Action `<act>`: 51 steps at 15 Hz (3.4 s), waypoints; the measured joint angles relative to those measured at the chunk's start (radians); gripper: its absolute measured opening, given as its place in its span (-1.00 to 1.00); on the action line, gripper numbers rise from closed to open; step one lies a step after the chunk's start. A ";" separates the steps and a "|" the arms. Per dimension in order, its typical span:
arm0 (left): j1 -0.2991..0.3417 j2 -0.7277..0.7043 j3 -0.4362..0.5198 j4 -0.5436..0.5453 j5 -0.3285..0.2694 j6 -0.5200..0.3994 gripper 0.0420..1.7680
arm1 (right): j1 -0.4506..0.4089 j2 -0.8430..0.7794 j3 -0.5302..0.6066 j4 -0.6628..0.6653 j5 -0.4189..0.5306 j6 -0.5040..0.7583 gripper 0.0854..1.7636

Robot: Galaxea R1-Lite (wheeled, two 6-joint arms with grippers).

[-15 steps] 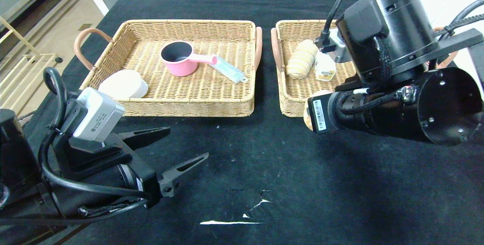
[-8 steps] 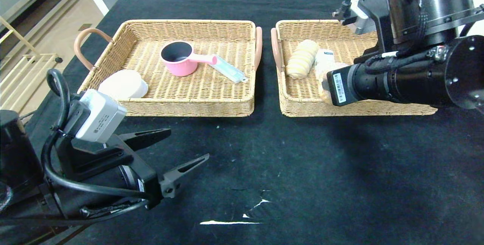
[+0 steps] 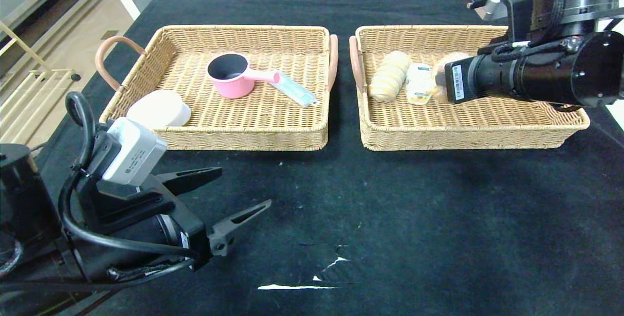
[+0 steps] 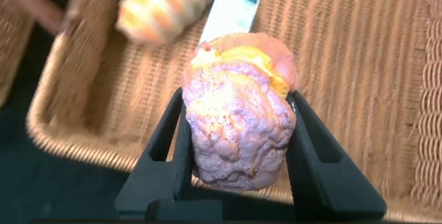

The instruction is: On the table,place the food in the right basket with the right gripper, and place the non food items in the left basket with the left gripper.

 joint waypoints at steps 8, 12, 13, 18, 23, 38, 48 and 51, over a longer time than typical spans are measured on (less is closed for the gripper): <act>0.010 0.001 -0.006 -0.001 0.001 -0.001 0.94 | -0.116 0.073 -0.013 -0.070 0.075 -0.024 -0.11; 0.018 0.000 -0.007 -0.001 0.001 0.000 0.94 | -0.131 0.086 -0.016 -0.074 0.086 -0.021 -0.07; 0.018 0.000 -0.007 -0.001 0.001 0.000 0.94 | -0.132 0.086 -0.016 -0.074 0.087 -0.020 0.05; 0.021 -0.001 -0.008 -0.002 0.001 0.000 0.94 | -0.134 0.084 -0.014 -0.073 0.089 -0.021 0.48; 0.023 -0.001 -0.009 -0.002 0.001 0.000 0.94 | -0.133 0.077 -0.007 -0.073 0.090 -0.021 0.69; 0.050 -0.012 -0.030 0.000 0.079 0.063 0.94 | -0.127 -0.141 0.224 -0.066 0.161 -0.013 0.90; 0.281 -0.223 -0.099 0.360 0.090 0.054 0.94 | -0.460 -0.580 0.575 0.087 0.673 -0.127 0.92; 0.322 -0.340 -0.101 0.487 0.094 0.048 0.94 | -0.643 -0.717 0.688 0.124 0.833 -0.164 0.92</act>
